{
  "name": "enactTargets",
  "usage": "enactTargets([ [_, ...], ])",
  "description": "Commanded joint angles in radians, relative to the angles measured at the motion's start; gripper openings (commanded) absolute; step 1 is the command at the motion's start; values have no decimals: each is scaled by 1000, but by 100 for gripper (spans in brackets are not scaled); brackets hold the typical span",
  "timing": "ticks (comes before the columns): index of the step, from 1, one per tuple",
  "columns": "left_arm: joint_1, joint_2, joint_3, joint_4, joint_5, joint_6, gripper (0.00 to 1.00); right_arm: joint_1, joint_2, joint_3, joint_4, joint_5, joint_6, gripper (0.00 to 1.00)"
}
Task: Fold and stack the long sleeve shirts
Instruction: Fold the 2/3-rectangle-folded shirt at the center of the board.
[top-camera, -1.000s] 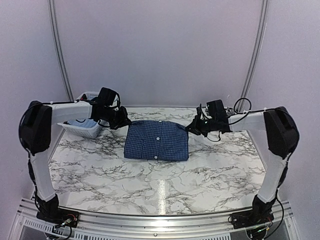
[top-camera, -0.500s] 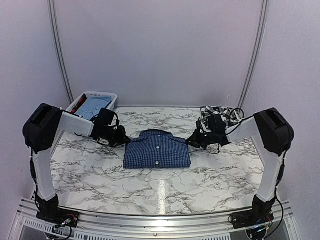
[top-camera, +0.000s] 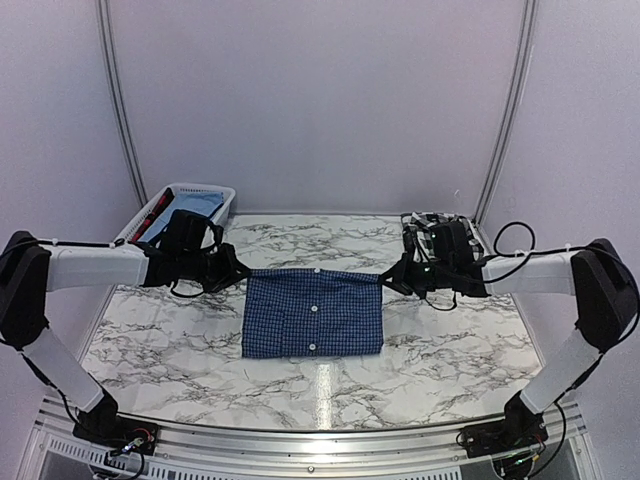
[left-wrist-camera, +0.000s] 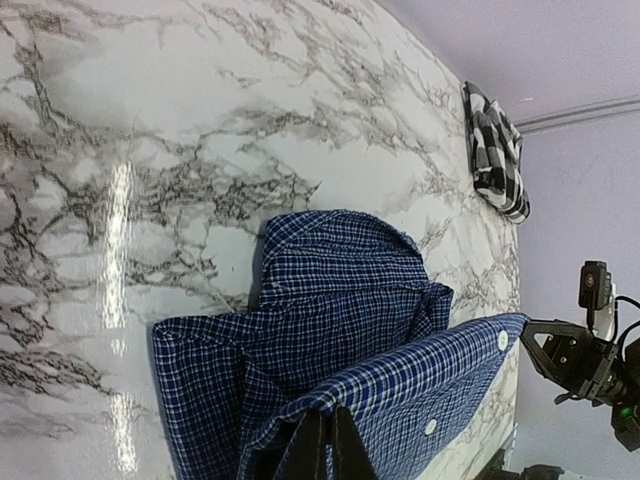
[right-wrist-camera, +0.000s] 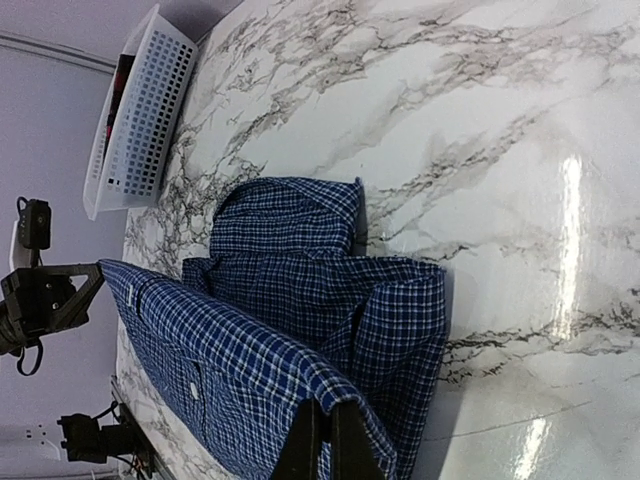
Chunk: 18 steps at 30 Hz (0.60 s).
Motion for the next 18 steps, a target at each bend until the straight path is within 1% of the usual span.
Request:
enactTargets([
  [1, 61, 49, 96, -87, -66, 52, 0, -62, 83, 144, -70, 41, -46, 0],
  [6, 136, 221, 218, -88, -32, 87, 0, -101, 285, 308, -47, 0, -75, 0],
  [8, 152, 310, 266, -88, -31, 106, 0, -107, 365, 362, -16, -10, -71, 0],
  [11, 165, 399, 321, -88, -27, 119, 0, -106, 466, 427, 29, -34, -51, 0],
  [14, 161, 433, 335, -88, -18, 116, 0, -92, 514, 445, 52, -41, -33, 0],
  [18, 140, 399, 268, -56, -25, 108, 0, -56, 486, 377, 65, -11, -24, 0],
])
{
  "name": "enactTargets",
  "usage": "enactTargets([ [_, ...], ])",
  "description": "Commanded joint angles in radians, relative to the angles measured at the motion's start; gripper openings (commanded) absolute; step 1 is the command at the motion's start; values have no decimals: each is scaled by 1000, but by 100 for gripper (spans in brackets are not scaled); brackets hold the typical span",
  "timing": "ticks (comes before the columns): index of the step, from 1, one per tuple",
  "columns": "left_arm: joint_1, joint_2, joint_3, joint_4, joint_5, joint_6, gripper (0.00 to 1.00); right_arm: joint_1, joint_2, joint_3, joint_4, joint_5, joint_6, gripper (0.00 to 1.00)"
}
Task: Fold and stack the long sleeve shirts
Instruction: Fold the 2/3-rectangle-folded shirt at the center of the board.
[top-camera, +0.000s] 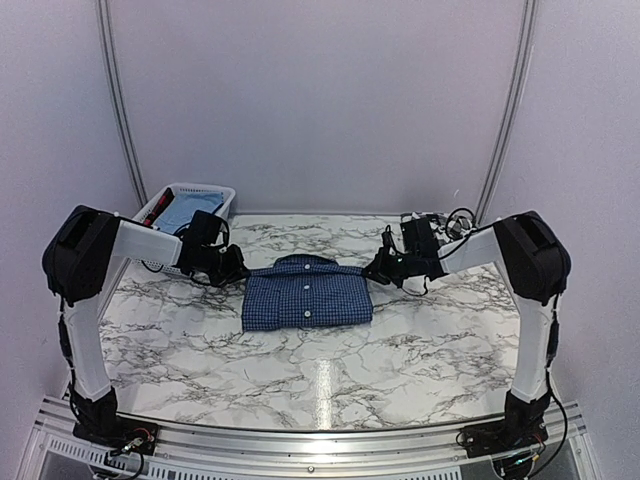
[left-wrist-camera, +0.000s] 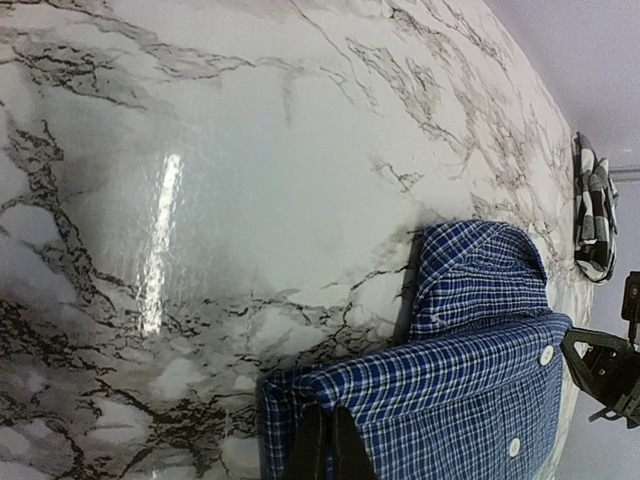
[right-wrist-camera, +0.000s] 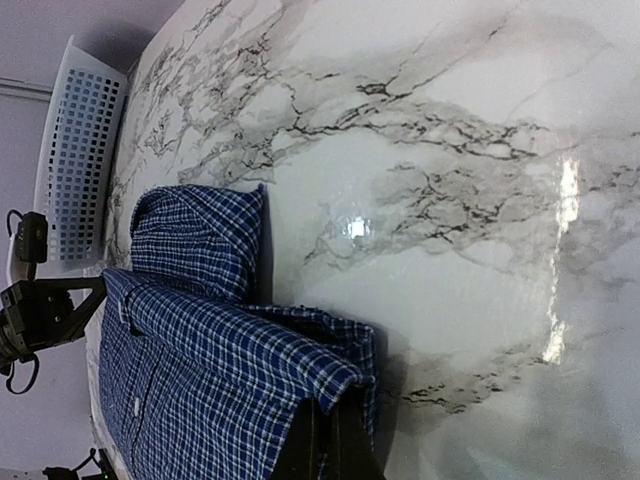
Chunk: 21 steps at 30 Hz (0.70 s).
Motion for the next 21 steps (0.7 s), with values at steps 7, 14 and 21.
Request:
enactTargets([
  [7, -68, -249, -315, 76, -66, -49, 0, 58, -274, -297, 47, 117, 63, 0],
  [14, -154, -513, -519, 70, -124, -104, 0, 108, -586, -504, -29, 180, 122, 0],
  [21, -180, -672, -514, -38, -145, -117, 0, 141, -764, -535, -117, 209, 144, 0],
])
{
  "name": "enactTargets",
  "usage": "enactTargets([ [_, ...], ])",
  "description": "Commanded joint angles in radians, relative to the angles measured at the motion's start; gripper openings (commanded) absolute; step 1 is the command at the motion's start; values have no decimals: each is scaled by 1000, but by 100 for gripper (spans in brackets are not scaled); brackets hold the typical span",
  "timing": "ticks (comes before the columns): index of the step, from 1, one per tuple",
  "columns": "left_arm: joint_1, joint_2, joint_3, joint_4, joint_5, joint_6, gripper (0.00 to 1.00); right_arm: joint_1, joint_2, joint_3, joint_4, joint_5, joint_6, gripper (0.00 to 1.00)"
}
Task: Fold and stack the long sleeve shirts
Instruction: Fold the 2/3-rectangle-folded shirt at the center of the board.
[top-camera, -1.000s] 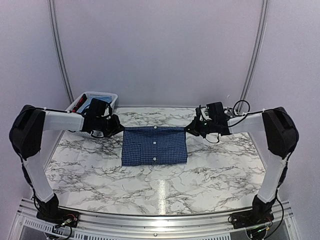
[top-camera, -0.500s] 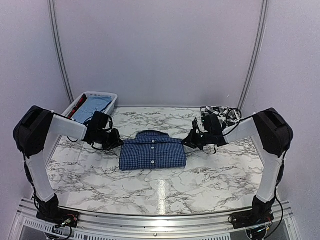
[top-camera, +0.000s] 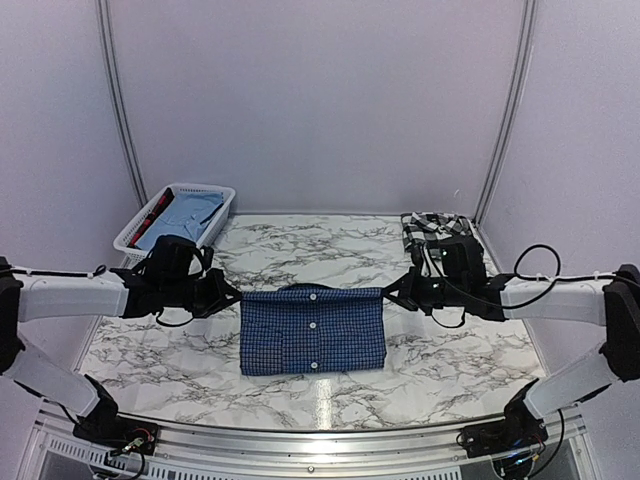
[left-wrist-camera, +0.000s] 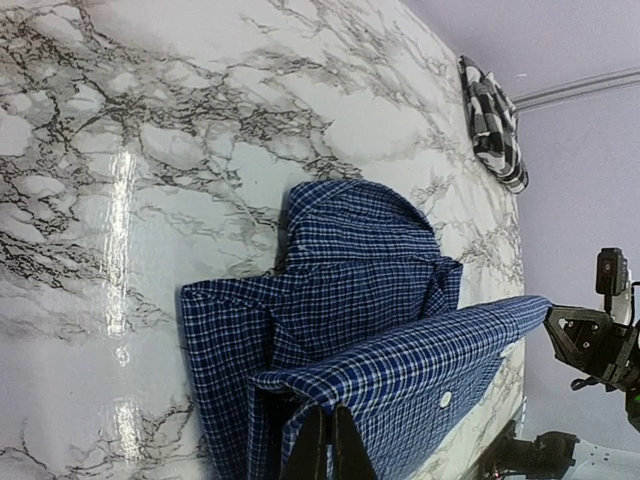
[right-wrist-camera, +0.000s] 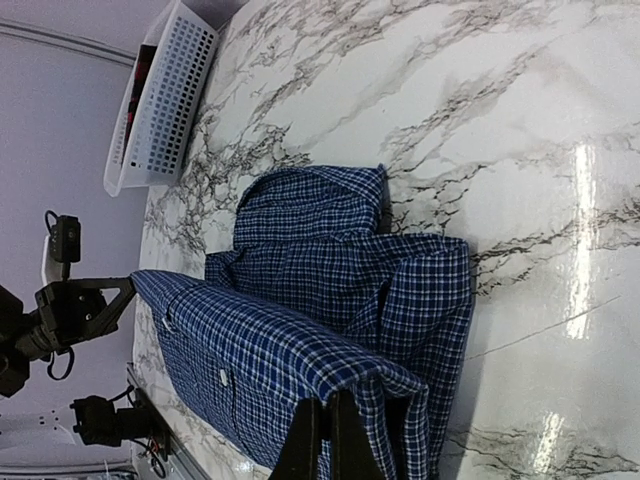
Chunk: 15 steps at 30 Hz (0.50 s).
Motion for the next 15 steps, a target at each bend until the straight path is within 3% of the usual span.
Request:
enactTargets([
  [1, 13, -68, 22, -122, -95, -7, 0, -4, -74, 29, -106, 97, 18, 0],
  [7, 13, -70, 84, -190, -102, 17, 0, -3, -56, 122, -175, 106, -15, 0],
  [12, 84, 75, 239, -223, -82, 70, 0, -48, 128, 274, -151, 90, -63, 0],
  [14, 135, 228, 328, -237, -70, 117, 0, -82, 241, 354, -99, 63, -99, 18],
  [15, 161, 299, 362, -239, -54, 134, 1, -93, 298, 392, -77, 49, -118, 36],
])
